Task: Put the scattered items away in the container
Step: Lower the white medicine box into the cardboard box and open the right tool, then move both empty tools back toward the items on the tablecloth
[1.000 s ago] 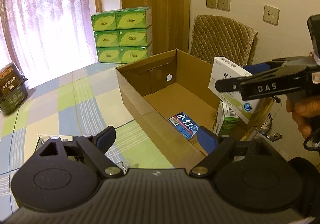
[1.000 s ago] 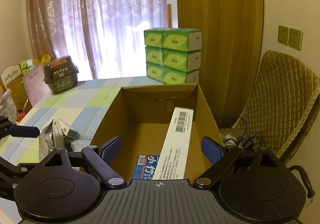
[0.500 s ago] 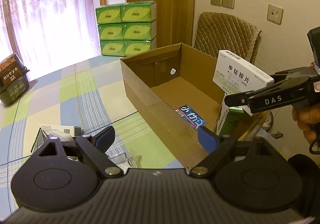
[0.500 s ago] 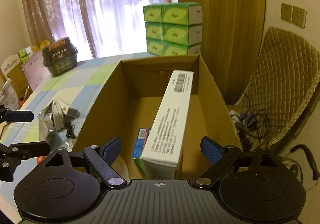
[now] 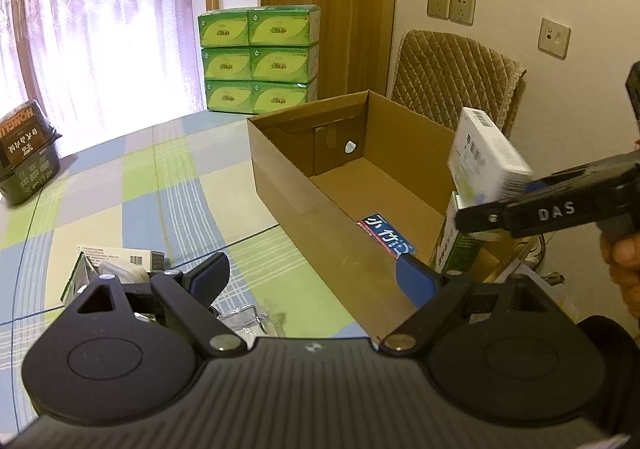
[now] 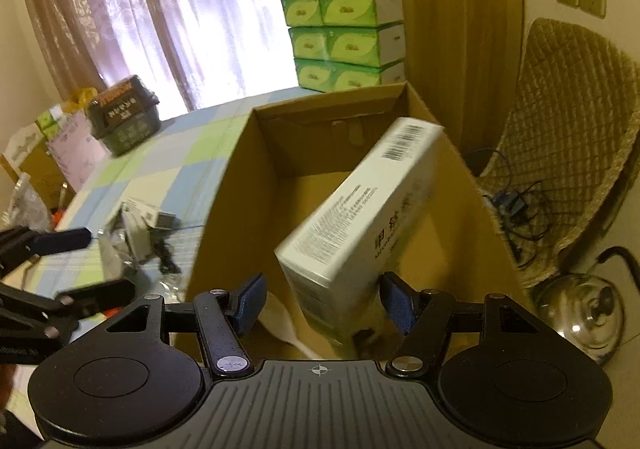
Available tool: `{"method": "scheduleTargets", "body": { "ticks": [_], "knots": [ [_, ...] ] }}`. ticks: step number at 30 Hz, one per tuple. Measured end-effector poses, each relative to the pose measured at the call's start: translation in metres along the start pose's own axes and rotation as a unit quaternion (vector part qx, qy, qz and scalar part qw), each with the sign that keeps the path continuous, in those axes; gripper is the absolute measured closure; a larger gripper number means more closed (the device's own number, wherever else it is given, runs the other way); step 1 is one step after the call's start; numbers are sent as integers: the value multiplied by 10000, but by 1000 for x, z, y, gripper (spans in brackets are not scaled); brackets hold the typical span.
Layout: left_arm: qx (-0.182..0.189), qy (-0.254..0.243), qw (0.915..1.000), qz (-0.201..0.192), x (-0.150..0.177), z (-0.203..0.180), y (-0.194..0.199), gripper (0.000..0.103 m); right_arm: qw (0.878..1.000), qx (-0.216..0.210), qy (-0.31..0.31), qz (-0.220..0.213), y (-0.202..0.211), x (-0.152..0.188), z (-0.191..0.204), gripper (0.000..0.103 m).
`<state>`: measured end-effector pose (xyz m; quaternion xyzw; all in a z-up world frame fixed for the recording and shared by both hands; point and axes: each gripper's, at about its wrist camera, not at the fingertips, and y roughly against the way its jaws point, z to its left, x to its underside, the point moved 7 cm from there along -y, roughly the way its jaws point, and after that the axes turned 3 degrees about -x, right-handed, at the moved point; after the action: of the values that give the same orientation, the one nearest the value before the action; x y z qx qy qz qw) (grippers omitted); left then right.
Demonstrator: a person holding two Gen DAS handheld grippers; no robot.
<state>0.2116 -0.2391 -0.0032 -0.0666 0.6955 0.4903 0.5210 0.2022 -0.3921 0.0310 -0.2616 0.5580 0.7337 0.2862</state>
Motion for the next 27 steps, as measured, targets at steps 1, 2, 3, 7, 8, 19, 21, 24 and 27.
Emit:
{"method": "scheduleTargets", "body": {
  "ticks": [1,2,3,7,8,19,21,24,27],
  "knots": [
    [9,3,10000,3,0,0,0,15,10000,-8,58,-22,-4,-2,2,33],
    [15,3,10000,5,0,0,0,15,9999,-19,116,-46,-9,-5,3,33],
    [18,4,10000,4,0,-1,0,15,9999,-56,132,-57,-14,-7,4,33],
    [-3,33,10000,-2,0,1,2,15,9998,-76,178,-37,-28,-15,3,33],
    [-8,41,10000,-3,0,2,2,15,9998,-83,196,-42,-29,-16,3,33],
    [-26,99,9999,27,5,4,1,15,9998,-33,207,-30,-19,-6,2,33],
    [-37,127,9999,36,7,5,3,14,9997,-21,219,-40,-16,-6,4,33],
    [-71,187,9998,63,12,7,7,14,9996,-18,286,-52,-12,-6,9,33],
    [-111,268,9995,103,18,11,12,14,9994,-8,332,-50,-8,-5,16,33]
  ]
}}
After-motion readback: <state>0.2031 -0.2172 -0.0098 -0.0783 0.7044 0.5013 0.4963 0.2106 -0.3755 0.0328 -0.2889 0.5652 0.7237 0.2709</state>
